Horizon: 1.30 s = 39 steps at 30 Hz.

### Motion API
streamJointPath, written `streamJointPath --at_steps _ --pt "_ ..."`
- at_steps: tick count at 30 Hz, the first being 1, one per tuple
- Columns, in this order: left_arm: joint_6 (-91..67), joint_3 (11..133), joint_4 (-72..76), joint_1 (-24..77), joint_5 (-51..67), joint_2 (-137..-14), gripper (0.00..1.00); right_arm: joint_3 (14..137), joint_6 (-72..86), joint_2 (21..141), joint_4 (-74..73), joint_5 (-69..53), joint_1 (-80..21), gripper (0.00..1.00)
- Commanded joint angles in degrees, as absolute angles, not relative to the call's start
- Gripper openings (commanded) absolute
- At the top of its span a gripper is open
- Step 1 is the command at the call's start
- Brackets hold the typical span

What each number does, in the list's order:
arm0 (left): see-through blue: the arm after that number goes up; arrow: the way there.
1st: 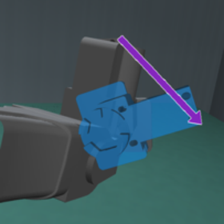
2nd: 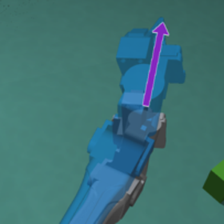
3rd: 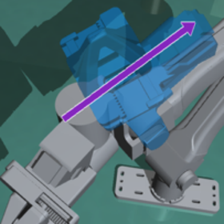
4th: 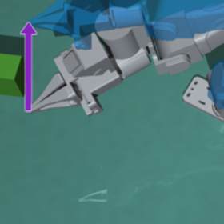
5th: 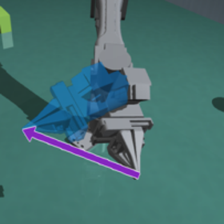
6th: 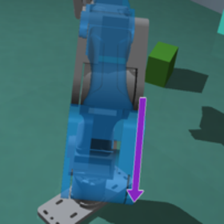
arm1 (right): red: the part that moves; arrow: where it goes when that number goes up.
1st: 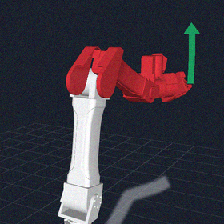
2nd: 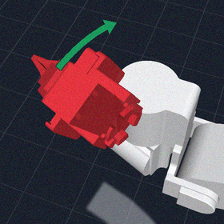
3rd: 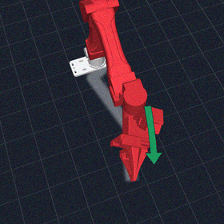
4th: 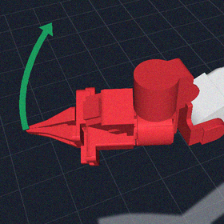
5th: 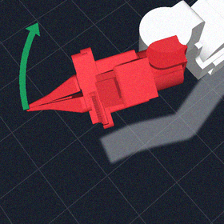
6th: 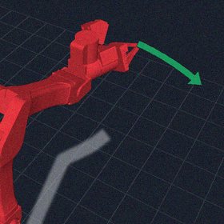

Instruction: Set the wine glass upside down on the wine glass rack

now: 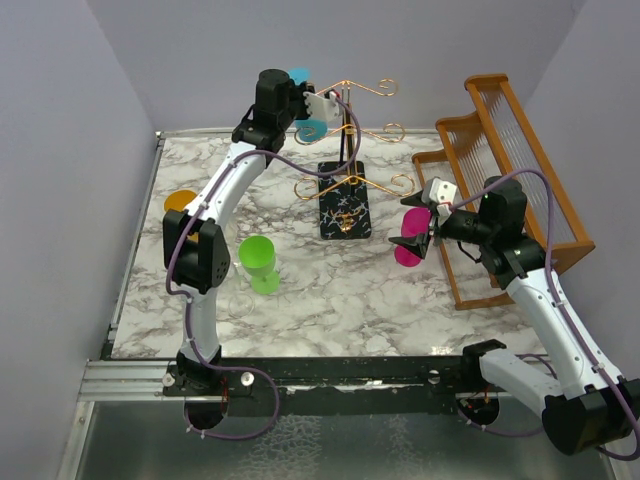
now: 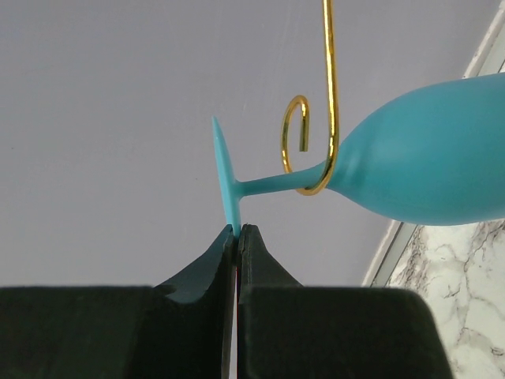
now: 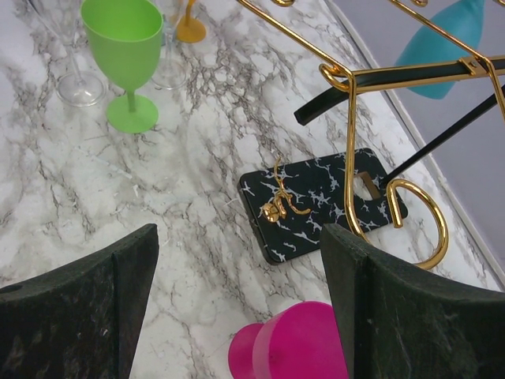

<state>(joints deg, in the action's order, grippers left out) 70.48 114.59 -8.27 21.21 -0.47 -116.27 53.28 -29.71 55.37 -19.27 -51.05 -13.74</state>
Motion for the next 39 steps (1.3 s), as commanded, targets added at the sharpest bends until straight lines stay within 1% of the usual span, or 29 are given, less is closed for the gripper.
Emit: streamJointPath --at_steps 1,13,23,27,35,39 --pt "69.3 117.6 -6.6 20.7 -1.6 -116.6 0.0 52.7 -29.6 54.8 -17.5 -50.4 -13.4 0.83" --pt "68.3 124.1 -7.4 20.8 -1.8 -121.7 0.0 52.6 -29.7 54.8 -17.4 -50.3 -13.1 0.83" --pt "66.4 125.5 -9.0 20.8 1.2 -123.3 0.0 52.5 -29.6 55.1 -17.3 -50.2 -13.0 0.83" --pt "66.2 125.9 -11.5 21.1 3.2 -123.5 0.03 52.4 -29.7 55.2 -17.3 -50.2 -13.0 0.83" --pt "65.8 126.3 -13.8 21.5 3.2 -123.8 0.07 52.3 -29.8 55.3 -17.2 -50.2 -13.0 0.83" --pt "64.5 126.4 -14.6 21.7 3.5 -123.1 0.17 52.3 -29.9 55.4 -17.2 -50.1 -12.9 0.83"
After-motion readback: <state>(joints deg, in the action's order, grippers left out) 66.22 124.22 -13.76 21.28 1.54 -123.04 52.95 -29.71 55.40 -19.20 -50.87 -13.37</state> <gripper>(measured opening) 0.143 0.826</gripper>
